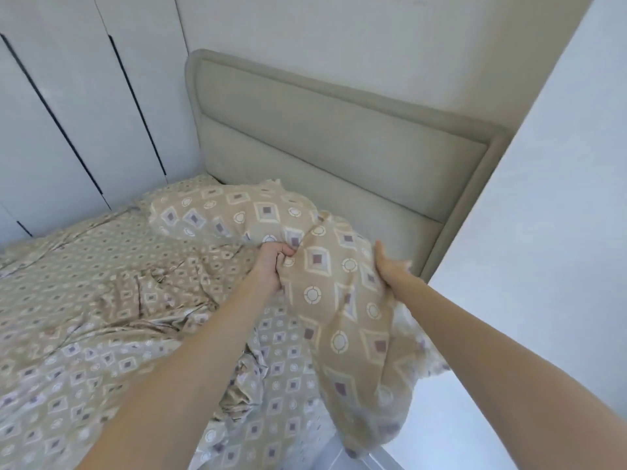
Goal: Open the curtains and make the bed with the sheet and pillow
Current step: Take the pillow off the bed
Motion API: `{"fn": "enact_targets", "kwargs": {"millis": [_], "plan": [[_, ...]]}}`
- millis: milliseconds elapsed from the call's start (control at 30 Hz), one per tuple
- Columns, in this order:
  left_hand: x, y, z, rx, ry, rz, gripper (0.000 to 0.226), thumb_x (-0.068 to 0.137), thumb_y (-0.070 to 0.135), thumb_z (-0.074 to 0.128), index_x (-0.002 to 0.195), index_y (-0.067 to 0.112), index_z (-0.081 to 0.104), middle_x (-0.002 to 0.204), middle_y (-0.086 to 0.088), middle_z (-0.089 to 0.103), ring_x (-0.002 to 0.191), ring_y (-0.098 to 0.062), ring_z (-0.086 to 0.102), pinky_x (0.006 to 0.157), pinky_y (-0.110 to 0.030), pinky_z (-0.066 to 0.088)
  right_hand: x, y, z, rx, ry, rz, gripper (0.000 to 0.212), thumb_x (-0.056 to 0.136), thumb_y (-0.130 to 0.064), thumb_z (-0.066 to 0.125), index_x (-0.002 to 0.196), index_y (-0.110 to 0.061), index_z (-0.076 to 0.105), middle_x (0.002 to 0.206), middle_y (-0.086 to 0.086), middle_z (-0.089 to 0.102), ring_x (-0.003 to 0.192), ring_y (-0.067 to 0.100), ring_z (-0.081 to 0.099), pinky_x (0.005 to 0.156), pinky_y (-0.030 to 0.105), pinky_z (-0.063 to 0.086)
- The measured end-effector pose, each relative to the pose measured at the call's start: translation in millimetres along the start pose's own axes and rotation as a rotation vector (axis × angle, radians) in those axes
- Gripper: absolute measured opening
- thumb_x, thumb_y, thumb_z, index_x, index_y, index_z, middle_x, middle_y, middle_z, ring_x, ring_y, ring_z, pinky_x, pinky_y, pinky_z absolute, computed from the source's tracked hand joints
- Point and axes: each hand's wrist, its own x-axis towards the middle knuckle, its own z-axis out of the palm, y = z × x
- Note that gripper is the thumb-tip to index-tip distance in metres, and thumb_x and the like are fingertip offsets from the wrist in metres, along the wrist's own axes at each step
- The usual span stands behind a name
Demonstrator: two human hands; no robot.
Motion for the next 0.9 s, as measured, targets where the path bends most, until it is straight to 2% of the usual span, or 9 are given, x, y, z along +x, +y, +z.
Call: {"fn": "enact_targets", "kwargs": {"millis": [133,267,367,500,600,667,733,833,900], "plan": [[-20,-39,52,0.082,-0.046,-0.042,0.025,0.083,0.007,0.041,0.06,0.012,0.048,0.038,0.0,0.052,0.031,-0.016,0.052,0.041,-0.015,0.04,12,81,-34,0.471,0.012,0.286,0.098,0.073,-0.077,0.044,0.143,-0.01,0.03,0.132,0.006,0.049,0.114,0.03,0.053,0.087,0.037,0.042],[-35,-80,97,0.14,-0.106,-0.086,0.019,0.081,0.009,0.044,0.064,0.012,0.051,0.043,-0.001,0.054,0.04,-0.018,0.055,0.048,-0.02,0.042,15,162,-60,0.63,-0.267,0.492,0.097,0.061,-0.088,0.041,0.116,-0.01,0.058,0.121,0.013,0.061,0.113,0.036,0.056,0.096,0.061,0.038],[-56,-118,140,0.198,-0.144,-0.123,0.025,0.085,0.008,0.043,0.061,0.01,0.051,0.039,-0.002,0.054,0.034,-0.018,0.055,0.053,-0.024,0.04,-14,210,-102,0.611,-0.275,0.533,0.095,0.054,-0.088,0.057,0.108,-0.01,0.067,0.105,0.013,0.068,0.1,0.032,0.063,0.091,0.054,0.048],[-76,-171,192,0.212,-0.167,-0.147,0.026,0.084,0.003,0.041,0.06,0.008,0.049,0.038,-0.003,0.054,0.046,-0.022,0.055,0.055,-0.025,0.043,-11,276,-159,0.682,-0.063,0.434,0.135,0.028,-0.085,0.072,0.142,-0.02,0.04,0.125,0.009,0.06,0.104,0.025,0.062,0.075,0.04,0.053],[-83,-209,214,0.174,-0.196,-0.159,0.027,0.085,0.0,0.035,0.062,0.007,0.048,0.041,-0.003,0.057,0.037,-0.017,0.058,0.046,-0.019,0.047,2,316,-201,0.738,0.016,0.353,0.109,0.045,-0.074,0.077,0.131,-0.017,0.043,0.103,0.009,0.066,0.095,0.024,0.064,0.078,0.039,0.054],[-86,-232,220,0.148,-0.189,-0.181,0.026,0.083,-0.001,0.034,0.064,0.007,0.048,0.044,-0.003,0.059,0.038,-0.017,0.059,0.044,-0.018,0.047,20,342,-221,0.662,0.107,0.409,0.141,0.016,-0.081,0.077,0.136,-0.019,0.039,0.103,0.006,0.068,0.091,0.025,0.068,0.085,0.043,0.055],[-87,-256,224,0.115,-0.179,-0.214,0.039,0.084,-0.003,0.032,0.055,0.007,0.056,0.047,-0.004,0.059,0.038,-0.017,0.06,0.05,-0.023,0.047,40,368,-235,0.626,0.25,0.439,0.146,0.0,-0.086,0.07,0.128,-0.019,0.048,0.105,0.003,0.066,0.093,0.027,0.067,0.087,0.043,0.055],[-86,-295,225,0.09,-0.139,-0.291,0.059,0.087,-0.004,0.03,0.038,0.009,0.061,0.047,-0.006,0.06,0.037,-0.018,0.061,0.061,-0.033,0.045,-21,344,-261,0.474,0.405,0.39,0.146,0.014,-0.092,0.065,0.137,-0.016,0.043,0.114,0.005,0.061,0.109,0.029,0.058,0.096,0.04,0.048],[-84,-319,224,0.144,-0.094,-0.345,0.045,0.087,-0.003,0.031,0.055,0.007,0.06,0.054,-0.01,0.061,0.04,-0.021,0.063,0.064,-0.036,0.046,-23,350,-270,0.359,0.51,0.381,0.147,0.017,-0.097,0.059,0.139,-0.018,0.038,0.123,0.005,0.058,0.12,0.029,0.052,0.102,0.042,0.041]]}}
